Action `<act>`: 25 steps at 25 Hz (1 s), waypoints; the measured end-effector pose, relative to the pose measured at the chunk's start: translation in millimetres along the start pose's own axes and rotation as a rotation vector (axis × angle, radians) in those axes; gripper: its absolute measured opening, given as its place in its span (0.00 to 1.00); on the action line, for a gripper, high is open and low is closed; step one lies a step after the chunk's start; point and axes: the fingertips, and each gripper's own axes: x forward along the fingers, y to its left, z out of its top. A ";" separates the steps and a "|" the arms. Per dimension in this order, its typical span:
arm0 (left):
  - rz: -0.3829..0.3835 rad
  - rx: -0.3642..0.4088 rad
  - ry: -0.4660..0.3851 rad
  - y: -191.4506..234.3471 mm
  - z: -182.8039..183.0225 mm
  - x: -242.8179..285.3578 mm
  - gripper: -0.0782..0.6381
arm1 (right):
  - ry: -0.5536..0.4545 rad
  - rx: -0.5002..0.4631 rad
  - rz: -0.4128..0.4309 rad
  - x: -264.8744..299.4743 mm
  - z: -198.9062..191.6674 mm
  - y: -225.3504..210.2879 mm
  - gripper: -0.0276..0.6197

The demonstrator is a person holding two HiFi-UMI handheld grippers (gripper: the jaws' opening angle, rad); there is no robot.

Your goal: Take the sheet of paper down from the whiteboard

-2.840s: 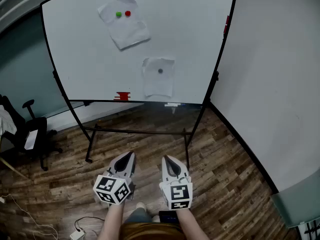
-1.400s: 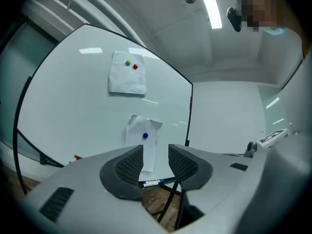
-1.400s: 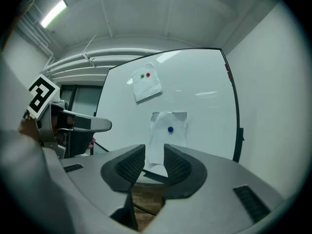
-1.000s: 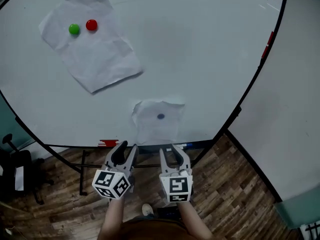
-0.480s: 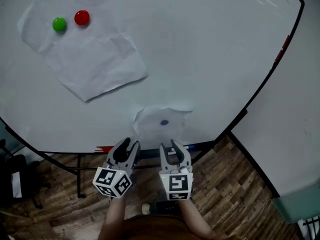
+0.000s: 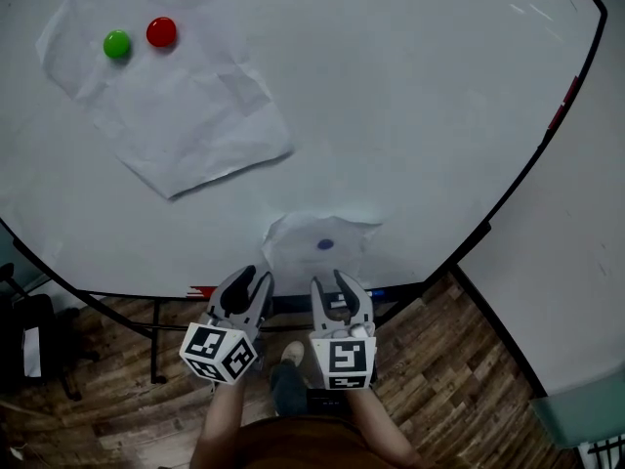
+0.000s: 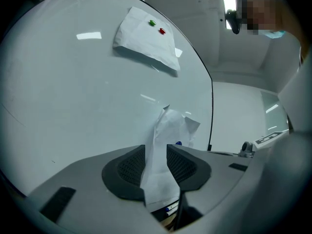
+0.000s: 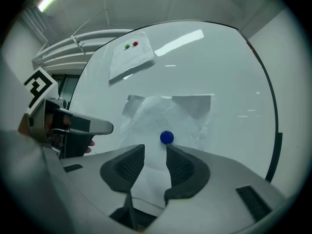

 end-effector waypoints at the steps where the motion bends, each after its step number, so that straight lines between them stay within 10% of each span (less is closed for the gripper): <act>1: -0.001 0.003 0.005 -0.1 -0.9 1.6 0.31 | -0.001 0.002 -0.002 1.8 -0.1 -1.7 0.26; 25: -0.065 -0.004 -0.010 8.2 5.8 42.5 0.29 | -0.088 -0.053 -0.084 50.4 18.8 -22.8 0.26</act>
